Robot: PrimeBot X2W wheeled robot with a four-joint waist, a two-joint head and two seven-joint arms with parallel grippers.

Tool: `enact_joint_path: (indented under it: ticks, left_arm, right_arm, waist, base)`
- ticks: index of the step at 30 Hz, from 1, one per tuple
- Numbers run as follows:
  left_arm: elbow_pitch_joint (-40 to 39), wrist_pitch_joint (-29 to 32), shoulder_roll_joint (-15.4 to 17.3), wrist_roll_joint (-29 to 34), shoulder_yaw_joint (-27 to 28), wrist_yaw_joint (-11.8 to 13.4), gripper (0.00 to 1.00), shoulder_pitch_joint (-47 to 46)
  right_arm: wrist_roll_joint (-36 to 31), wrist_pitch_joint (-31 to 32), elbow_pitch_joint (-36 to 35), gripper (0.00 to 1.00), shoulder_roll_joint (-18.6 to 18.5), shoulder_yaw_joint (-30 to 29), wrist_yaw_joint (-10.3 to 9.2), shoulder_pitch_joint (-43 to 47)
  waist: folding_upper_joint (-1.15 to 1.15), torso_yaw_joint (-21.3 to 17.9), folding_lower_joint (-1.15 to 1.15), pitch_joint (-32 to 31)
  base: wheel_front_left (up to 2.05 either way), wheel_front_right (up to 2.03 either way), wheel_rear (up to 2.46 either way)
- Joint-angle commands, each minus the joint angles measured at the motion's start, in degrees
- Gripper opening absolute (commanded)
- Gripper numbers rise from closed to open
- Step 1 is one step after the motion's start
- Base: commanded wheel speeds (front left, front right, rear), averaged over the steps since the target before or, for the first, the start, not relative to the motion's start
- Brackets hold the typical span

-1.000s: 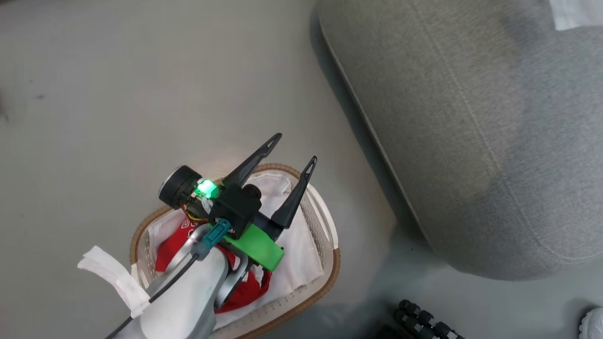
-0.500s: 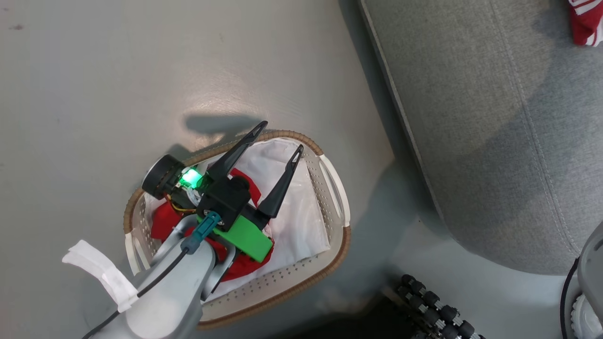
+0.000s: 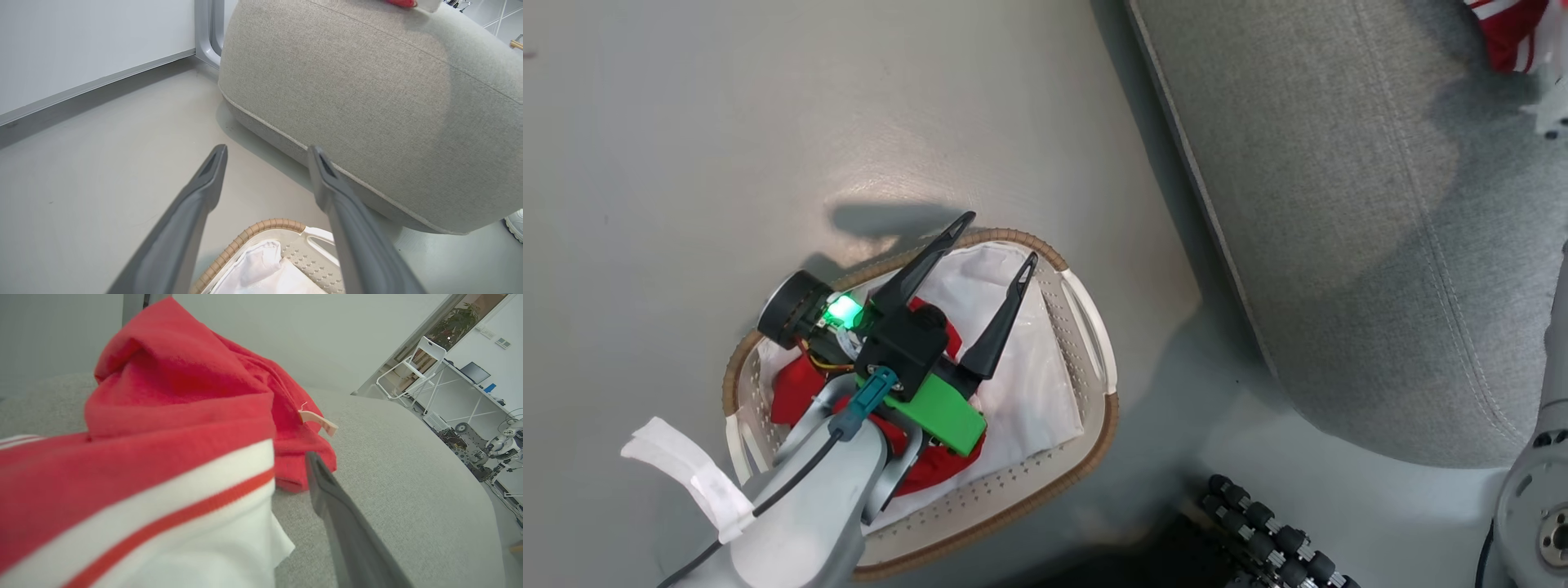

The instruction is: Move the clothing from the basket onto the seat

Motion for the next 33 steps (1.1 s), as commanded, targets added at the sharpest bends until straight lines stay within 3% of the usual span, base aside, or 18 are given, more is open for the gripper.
enact_joint_path:
  ticks: [1,19,33]
  left_arm:
    - [0.35,-0.26,-0.06,-0.29,-0.05,0.14,1.00,0.70]
    - [6.18,-1.99,-4.88,-3.96,0.72,-0.52,1.00,2.73]
    - [4.50,-1.98,-10.09,-5.13,8.79,-1.51,1.00,9.15]
  right_arm:
    - [0.59,-0.02,-0.45,1.00,-0.18,0.50,-0.07,1.46]
    - [8.64,-0.02,-5.52,1.00,2.36,10.42,-0.07,21.84]
    - [10.19,-0.02,-5.49,1.00,-2.68,14.01,-0.07,22.68]
  waist:
    - [0.00,-0.29,-0.01,-1.11]
    - [0.00,1.65,-0.01,-13.98]
    - [0.00,9.36,-0.01,-25.96]
  base:
    - [0.00,0.00,0.00]
    - [0.00,0.00,0.00]
    - [0.00,0.00,0.00]
